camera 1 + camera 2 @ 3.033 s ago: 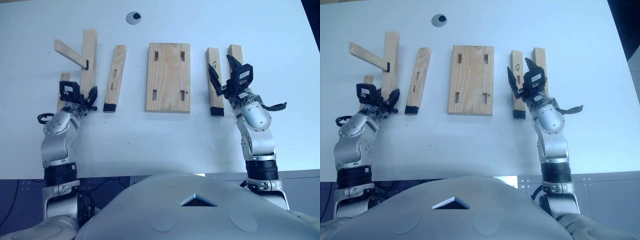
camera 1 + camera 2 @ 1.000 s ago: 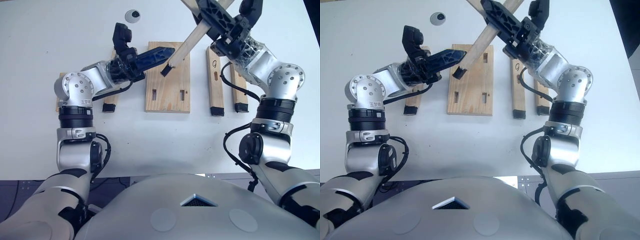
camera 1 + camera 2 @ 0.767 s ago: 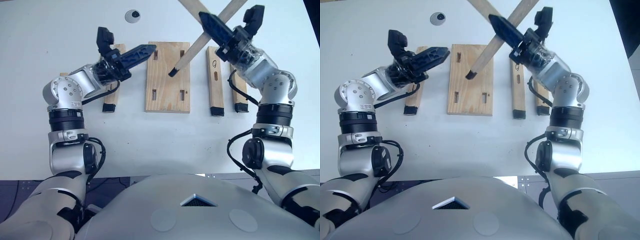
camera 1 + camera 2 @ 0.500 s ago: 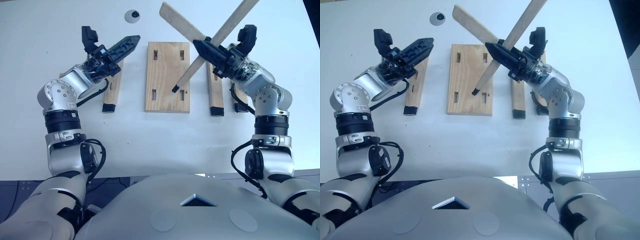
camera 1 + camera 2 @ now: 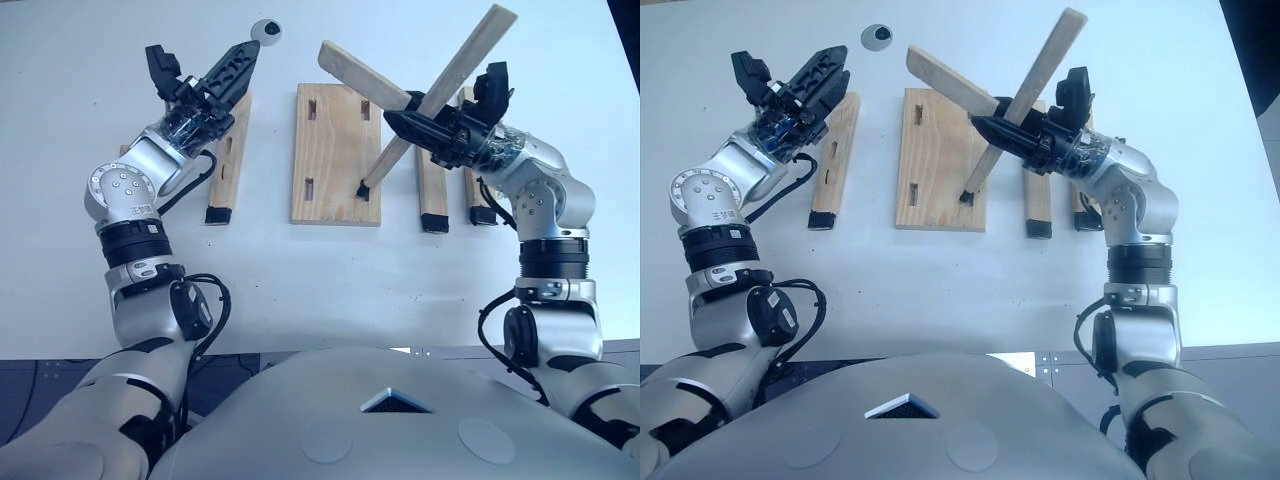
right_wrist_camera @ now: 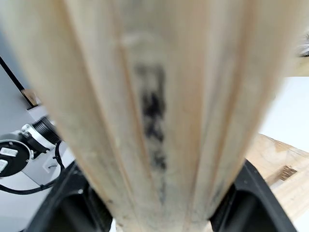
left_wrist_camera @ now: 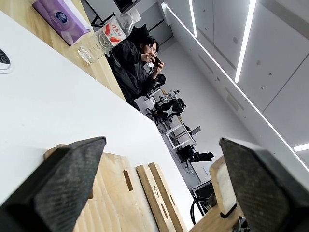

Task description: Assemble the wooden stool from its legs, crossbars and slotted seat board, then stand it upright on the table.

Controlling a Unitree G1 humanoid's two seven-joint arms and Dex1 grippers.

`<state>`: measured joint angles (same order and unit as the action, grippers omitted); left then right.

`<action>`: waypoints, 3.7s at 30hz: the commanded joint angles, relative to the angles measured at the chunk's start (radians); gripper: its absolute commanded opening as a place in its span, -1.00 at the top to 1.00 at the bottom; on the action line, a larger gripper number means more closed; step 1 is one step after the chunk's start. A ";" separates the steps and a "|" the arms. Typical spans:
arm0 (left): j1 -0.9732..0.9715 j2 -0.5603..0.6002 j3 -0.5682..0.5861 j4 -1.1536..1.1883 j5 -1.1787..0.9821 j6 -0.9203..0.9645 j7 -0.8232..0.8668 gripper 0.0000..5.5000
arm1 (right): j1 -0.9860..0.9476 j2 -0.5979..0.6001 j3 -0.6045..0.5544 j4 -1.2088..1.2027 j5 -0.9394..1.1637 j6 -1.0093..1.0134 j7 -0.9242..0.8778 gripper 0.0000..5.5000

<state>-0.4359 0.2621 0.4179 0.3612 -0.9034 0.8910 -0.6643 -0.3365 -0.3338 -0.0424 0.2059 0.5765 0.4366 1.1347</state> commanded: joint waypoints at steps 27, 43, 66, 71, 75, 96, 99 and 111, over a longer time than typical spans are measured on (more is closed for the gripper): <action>0.018 0.051 0.118 0.120 0.034 -0.131 0.044 -0.57 | 0.041 -0.183 0.377 0.293 -0.346 -0.445 0.253 0.25; 0.014 0.053 0.134 0.088 0.008 -0.117 0.046 -0.57 | -0.021 -0.278 0.193 0.029 -0.240 -0.338 0.180 -0.30; 0.116 0.027 0.066 -0.047 0.031 -0.126 0.092 -0.57 | 0.411 -0.046 0.079 -0.677 -0.293 0.366 -0.844 -0.49; 0.122 0.017 0.064 -0.041 0.036 -0.135 0.090 -0.57 | 0.430 -0.013 0.103 -0.652 -0.312 0.425 -0.906 -0.49; 0.128 0.004 0.053 -0.043 0.037 -0.137 0.097 -0.57 | 0.427 0.023 0.089 -0.538 -0.305 0.438 -0.919 -0.49; 0.075 0.046 -0.064 -0.084 0.215 -0.297 0.111 -0.57 | 0.329 0.093 0.075 -0.506 -0.410 0.307 -0.979 0.24; 0.034 0.100 -0.153 -0.146 0.315 -0.362 0.066 -0.57 | 0.133 0.134 -0.115 -0.458 -0.250 0.220 -0.935 0.27; -0.323 0.074 -0.129 -0.226 -0.103 -0.043 -0.149 -0.57 | -0.360 -0.007 -0.224 -0.257 0.248 0.283 -0.380 0.27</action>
<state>-0.7196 0.3692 0.2645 0.1397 -0.9366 0.7875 -0.8510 -0.6490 -0.3040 -0.2514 -0.0387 0.7518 0.6617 0.7202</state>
